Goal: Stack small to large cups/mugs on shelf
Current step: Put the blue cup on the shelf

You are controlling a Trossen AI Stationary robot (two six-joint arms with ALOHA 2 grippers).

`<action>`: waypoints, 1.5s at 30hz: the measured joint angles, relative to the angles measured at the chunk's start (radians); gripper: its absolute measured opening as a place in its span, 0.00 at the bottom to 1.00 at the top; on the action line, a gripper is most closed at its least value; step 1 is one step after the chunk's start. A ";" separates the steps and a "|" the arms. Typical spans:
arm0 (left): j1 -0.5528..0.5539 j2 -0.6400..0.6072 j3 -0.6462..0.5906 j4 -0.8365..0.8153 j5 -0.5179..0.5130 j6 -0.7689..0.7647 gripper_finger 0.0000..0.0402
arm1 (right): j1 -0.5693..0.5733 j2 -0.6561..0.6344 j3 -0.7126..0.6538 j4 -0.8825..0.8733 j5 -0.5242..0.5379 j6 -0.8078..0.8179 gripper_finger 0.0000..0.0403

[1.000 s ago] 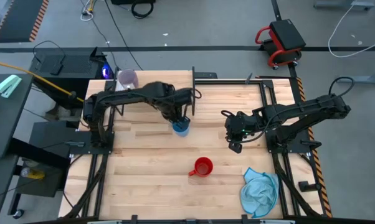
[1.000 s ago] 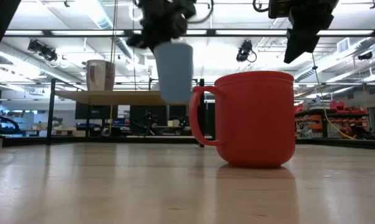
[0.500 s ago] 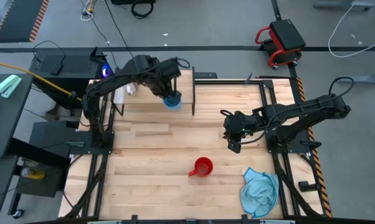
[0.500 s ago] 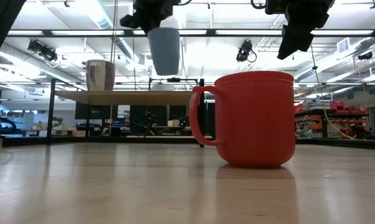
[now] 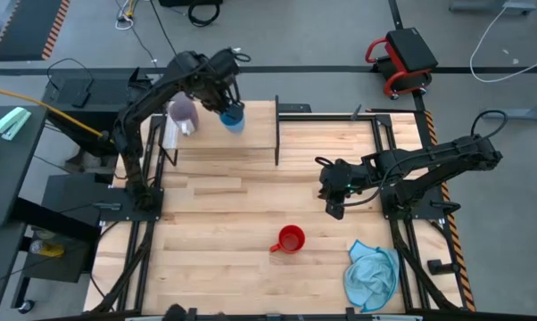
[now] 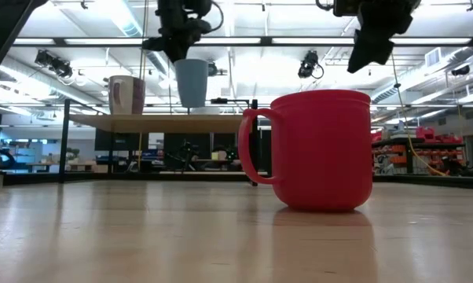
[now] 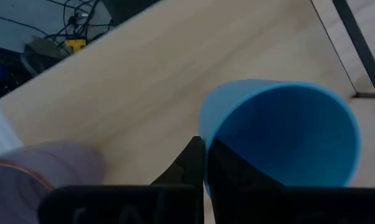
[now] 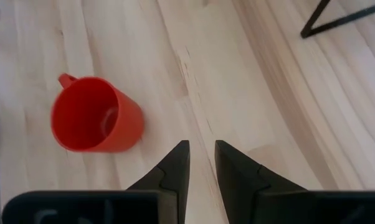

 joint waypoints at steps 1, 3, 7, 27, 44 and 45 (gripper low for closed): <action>0.017 0.000 0.003 0.001 0.006 0.010 0.03 | 0.000 0.000 0.000 0.011 0.000 0.000 0.21; 0.049 0.000 0.004 0.000 0.007 0.022 0.03 | 0.000 0.000 0.000 0.033 0.000 0.001 0.21; 0.112 0.000 0.004 0.000 0.031 0.040 0.03 | 0.000 0.000 0.000 0.051 0.000 0.004 0.21; 0.186 0.000 -0.008 0.001 0.078 0.102 0.03 | -0.046 0.000 0.000 0.052 -0.001 0.021 0.21; 0.173 0.000 -0.090 -0.001 0.097 0.127 0.03 | -0.048 0.000 0.000 0.070 -0.001 0.018 0.21; 0.170 0.000 -0.092 -0.002 0.097 0.128 0.03 | -0.048 0.000 0.000 0.070 -0.001 0.018 0.21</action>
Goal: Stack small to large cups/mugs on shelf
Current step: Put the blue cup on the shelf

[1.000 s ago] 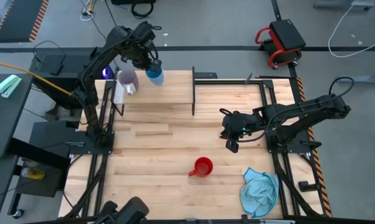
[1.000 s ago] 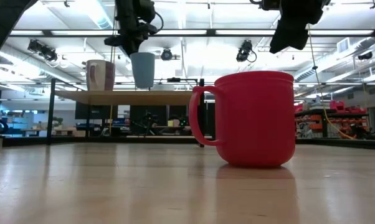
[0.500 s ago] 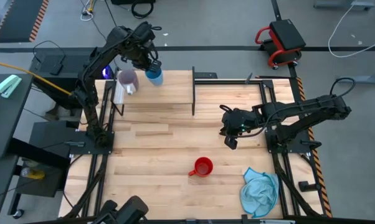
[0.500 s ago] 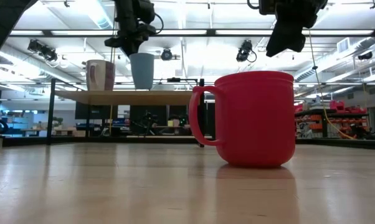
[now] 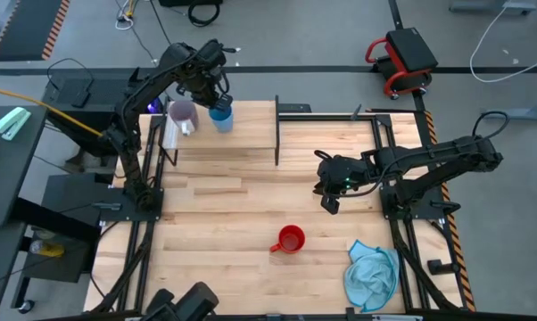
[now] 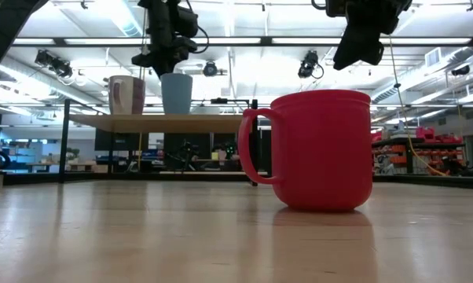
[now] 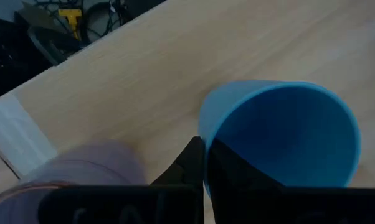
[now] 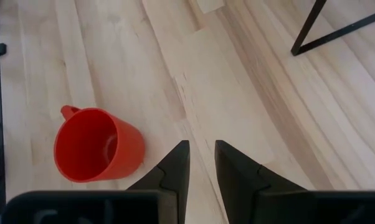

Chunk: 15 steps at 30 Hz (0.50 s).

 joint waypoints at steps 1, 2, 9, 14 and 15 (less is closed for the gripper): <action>-0.002 0.000 0.000 0.004 0.000 0.001 0.03 | 0.000 0.000 0.000 0.000 0.000 0.000 0.21; -0.004 0.000 0.000 0.003 0.001 0.002 0.03 | 0.000 0.000 0.000 0.000 0.000 0.000 0.21; -0.001 0.000 0.000 0.003 -0.004 0.013 0.03 | 0.000 0.000 0.000 0.002 0.000 0.001 0.21; -0.002 0.000 0.000 0.003 -0.006 0.013 0.03 | 0.000 0.000 0.000 0.003 0.000 0.004 0.21; -0.001 0.000 0.000 0.003 -0.006 0.013 0.03 | 0.000 0.000 0.000 0.003 0.000 0.004 0.21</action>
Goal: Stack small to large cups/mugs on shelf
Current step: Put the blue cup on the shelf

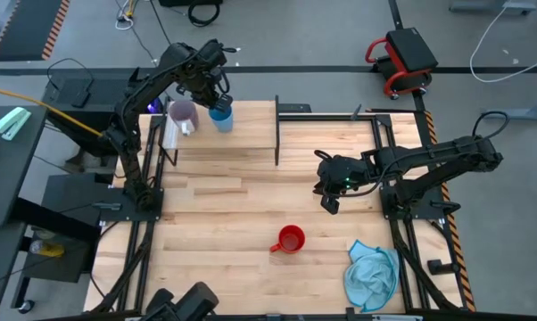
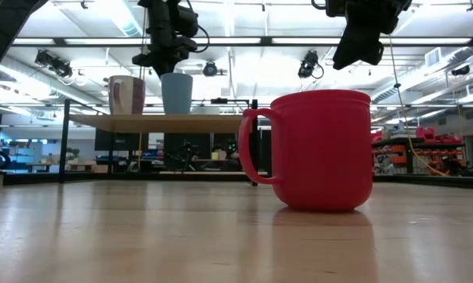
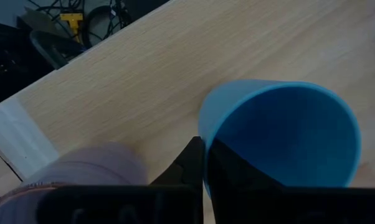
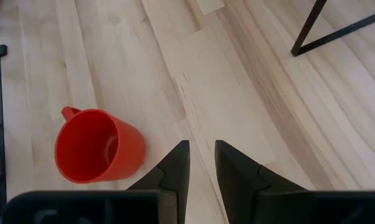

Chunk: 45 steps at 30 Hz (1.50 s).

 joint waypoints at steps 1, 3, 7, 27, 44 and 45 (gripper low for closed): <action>0.000 0.000 0.000 0.000 -0.001 0.000 0.04 | 0.000 0.000 0.000 0.000 0.000 0.000 0.21; 0.000 0.000 0.000 0.000 -0.002 0.001 0.04 | 0.000 0.000 0.000 0.000 0.000 0.000 0.21; 0.000 0.000 0.000 0.000 -0.002 0.002 0.03 | 0.000 0.000 0.000 0.000 0.000 0.000 0.21; -0.001 0.000 0.000 0.000 -0.002 0.030 0.11 | 0.000 0.000 0.000 0.000 0.000 0.000 0.21; 0.000 0.000 0.000 0.000 -0.002 0.038 0.24 | 0.000 0.000 0.000 0.000 0.000 0.000 0.21; 0.002 0.000 0.000 0.000 -0.002 0.038 0.25 | 0.000 0.000 0.000 0.000 0.000 0.000 0.21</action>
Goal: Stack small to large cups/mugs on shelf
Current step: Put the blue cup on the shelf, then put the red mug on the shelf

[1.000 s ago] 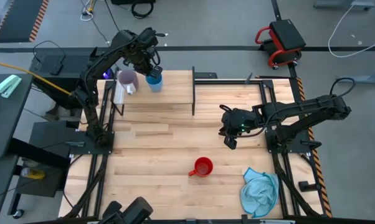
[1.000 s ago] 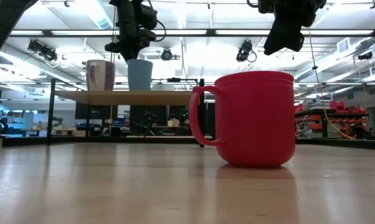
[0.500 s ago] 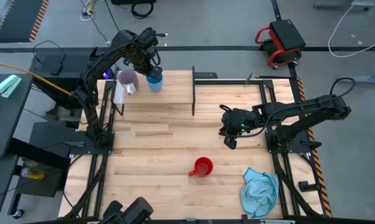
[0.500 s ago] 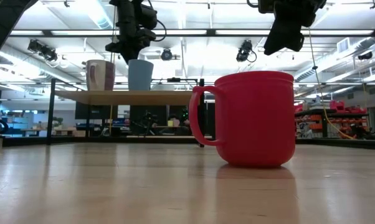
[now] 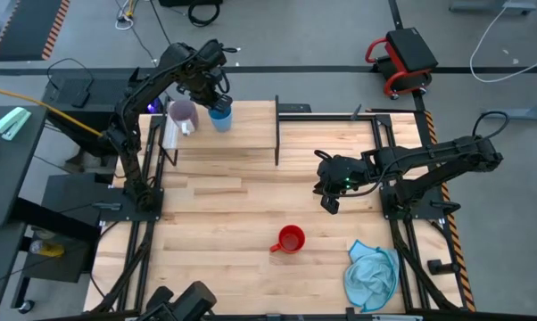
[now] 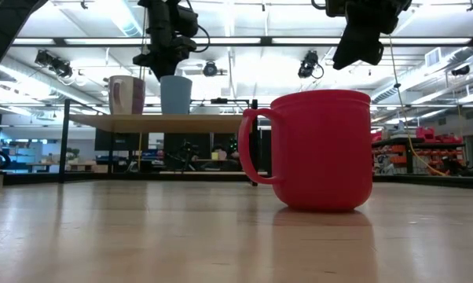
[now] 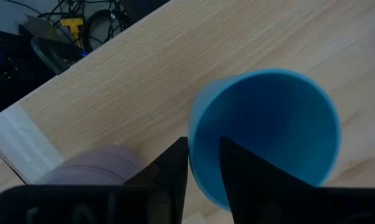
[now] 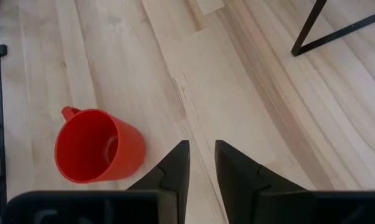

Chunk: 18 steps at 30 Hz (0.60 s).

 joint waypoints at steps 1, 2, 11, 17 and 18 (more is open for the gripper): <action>0.003 -0.001 0.000 0.000 0.001 0.000 0.26 | 0.000 0.000 0.000 0.000 0.000 0.000 0.21; 0.007 -0.003 0.000 0.000 0.001 -0.001 0.26 | 0.000 0.000 0.000 0.000 0.000 0.000 0.21; 0.027 -0.031 0.002 -0.001 0.003 -0.013 0.30 | 0.000 0.000 0.000 0.000 0.000 0.000 0.21; 0.037 -0.071 0.057 -0.002 0.007 -0.061 0.31 | 0.000 0.000 0.000 0.000 0.000 -0.001 0.21; 0.037 -0.077 0.074 -0.001 0.007 -0.069 0.31 | 0.000 0.000 0.000 0.001 0.000 -0.002 0.21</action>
